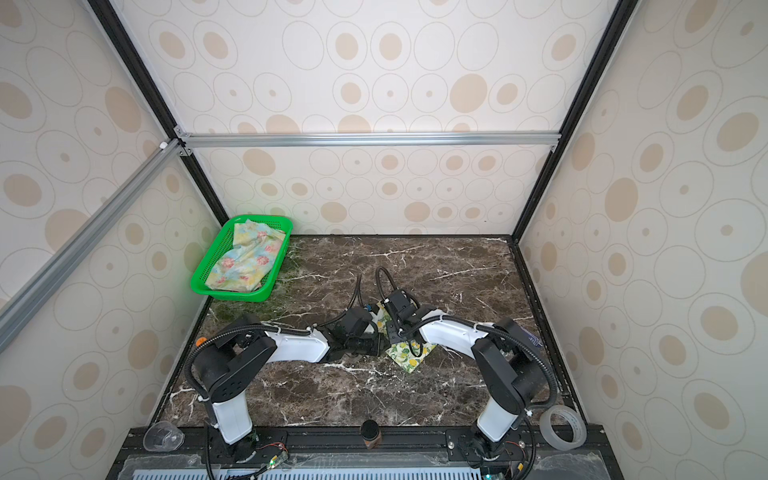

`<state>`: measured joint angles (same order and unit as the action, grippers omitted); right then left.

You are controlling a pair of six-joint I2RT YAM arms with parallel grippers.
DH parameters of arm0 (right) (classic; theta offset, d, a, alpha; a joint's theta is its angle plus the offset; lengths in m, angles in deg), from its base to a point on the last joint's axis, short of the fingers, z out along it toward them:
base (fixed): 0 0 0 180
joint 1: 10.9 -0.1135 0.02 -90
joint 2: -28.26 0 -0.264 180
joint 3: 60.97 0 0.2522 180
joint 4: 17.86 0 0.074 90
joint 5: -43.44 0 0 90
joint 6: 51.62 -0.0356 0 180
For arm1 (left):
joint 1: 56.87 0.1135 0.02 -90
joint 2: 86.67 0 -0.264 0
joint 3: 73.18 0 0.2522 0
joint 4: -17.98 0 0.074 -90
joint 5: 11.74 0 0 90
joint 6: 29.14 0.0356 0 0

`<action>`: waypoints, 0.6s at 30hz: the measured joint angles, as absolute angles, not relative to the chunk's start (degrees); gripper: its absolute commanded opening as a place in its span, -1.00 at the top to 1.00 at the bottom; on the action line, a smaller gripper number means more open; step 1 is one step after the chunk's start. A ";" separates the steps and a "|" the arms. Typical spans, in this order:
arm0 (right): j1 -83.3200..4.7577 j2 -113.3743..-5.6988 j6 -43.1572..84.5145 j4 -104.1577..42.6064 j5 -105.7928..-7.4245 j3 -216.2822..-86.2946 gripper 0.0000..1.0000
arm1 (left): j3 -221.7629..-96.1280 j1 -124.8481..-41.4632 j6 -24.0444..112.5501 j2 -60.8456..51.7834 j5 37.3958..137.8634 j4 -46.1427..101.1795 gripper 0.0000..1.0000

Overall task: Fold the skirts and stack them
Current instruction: 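Hold the folded lemon skirt with both grippers close together over its middle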

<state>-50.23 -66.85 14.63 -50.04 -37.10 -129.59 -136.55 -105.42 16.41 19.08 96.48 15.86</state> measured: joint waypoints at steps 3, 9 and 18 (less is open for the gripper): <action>-50.34 -67.22 14.30 -49.63 -37.32 -129.28 0.88 | -136.53 -105.42 15.98 19.06 96.65 15.82 0.68; -50.54 -67.24 13.73 -49.43 -37.71 -129.17 0.88 | -136.02 -105.42 14.88 18.99 96.96 14.90 0.68; -50.58 -67.24 13.08 -49.36 -37.76 -129.13 0.92 | -135.43 -105.42 13.88 18.99 97.31 13.76 0.68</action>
<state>-50.58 -67.24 13.08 -49.36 -37.76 -129.13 -135.43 -105.42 13.88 18.99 97.31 13.76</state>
